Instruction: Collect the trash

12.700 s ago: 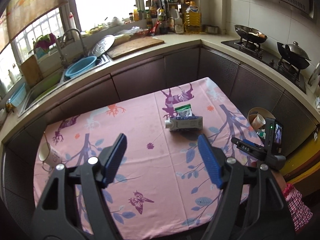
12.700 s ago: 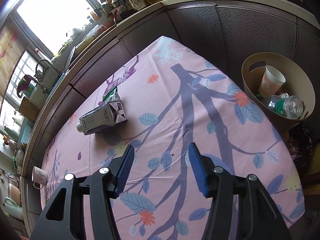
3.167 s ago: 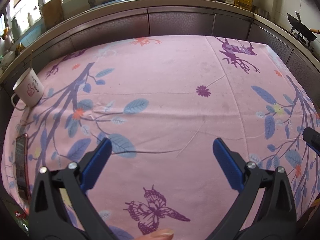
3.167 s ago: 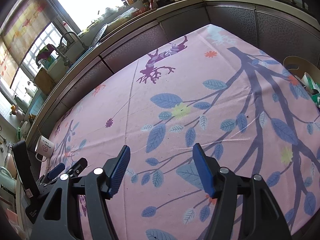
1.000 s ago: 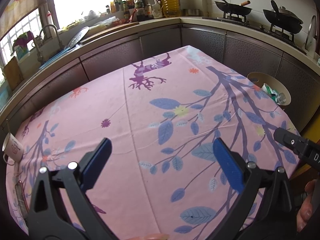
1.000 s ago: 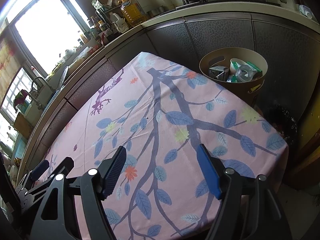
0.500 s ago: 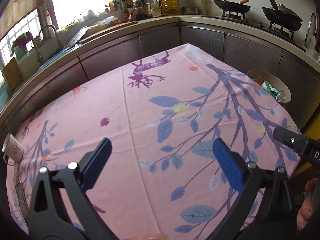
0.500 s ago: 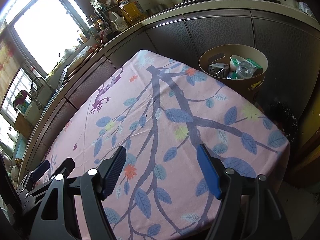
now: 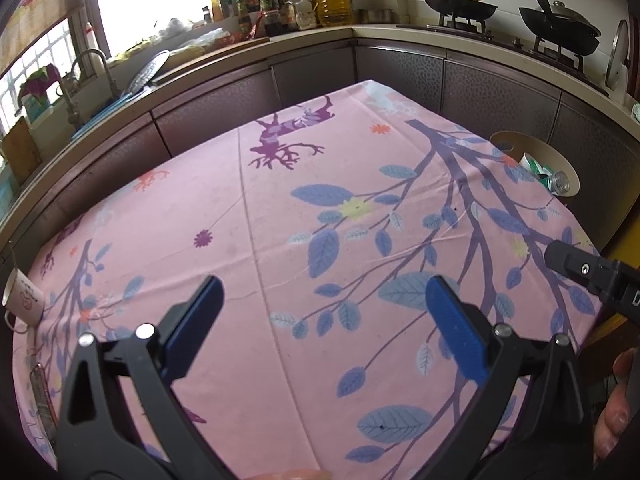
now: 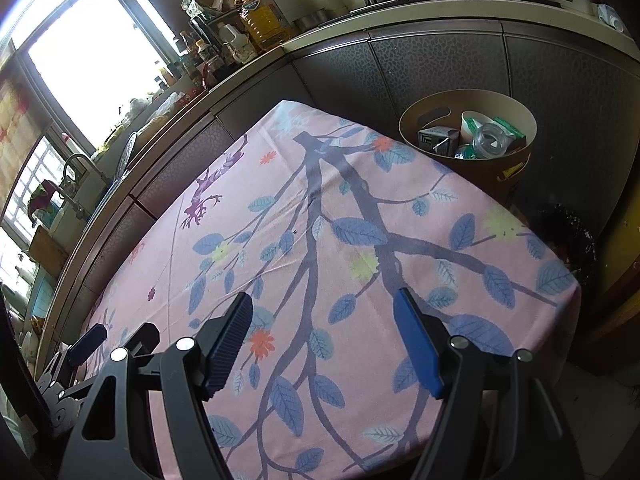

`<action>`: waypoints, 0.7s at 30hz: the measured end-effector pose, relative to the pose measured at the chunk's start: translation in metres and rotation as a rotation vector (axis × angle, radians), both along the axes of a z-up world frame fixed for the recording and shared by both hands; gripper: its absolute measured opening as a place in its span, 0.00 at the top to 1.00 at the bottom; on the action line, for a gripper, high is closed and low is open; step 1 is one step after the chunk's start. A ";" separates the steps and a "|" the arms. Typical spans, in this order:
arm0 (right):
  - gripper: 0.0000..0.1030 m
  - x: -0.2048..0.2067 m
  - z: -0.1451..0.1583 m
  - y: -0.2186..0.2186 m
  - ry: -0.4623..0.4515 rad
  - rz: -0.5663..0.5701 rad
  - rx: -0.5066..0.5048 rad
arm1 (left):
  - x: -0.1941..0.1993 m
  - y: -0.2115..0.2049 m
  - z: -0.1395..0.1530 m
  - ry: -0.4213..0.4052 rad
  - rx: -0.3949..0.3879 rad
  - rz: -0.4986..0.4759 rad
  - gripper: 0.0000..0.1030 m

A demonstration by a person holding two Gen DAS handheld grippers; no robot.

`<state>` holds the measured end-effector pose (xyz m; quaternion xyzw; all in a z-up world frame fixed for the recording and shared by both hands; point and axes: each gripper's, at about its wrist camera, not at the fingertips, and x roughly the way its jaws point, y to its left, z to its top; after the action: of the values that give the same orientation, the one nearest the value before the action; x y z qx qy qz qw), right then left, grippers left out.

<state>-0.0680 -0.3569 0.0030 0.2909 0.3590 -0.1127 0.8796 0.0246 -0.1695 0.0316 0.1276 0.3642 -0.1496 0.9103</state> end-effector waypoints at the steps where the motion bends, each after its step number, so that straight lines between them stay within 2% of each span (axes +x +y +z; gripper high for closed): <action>1: 0.32 0.000 0.000 0.000 0.000 -0.001 0.001 | 0.000 0.000 0.000 0.000 0.000 -0.001 0.06; 21: 0.32 0.003 0.000 0.004 0.003 0.013 -0.006 | 0.003 -0.001 -0.008 0.057 -0.013 -0.009 0.06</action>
<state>-0.0646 -0.3533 0.0029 0.2859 0.3620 -0.1087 0.8806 0.0276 -0.1709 0.0233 0.1190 0.3886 -0.1595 0.8997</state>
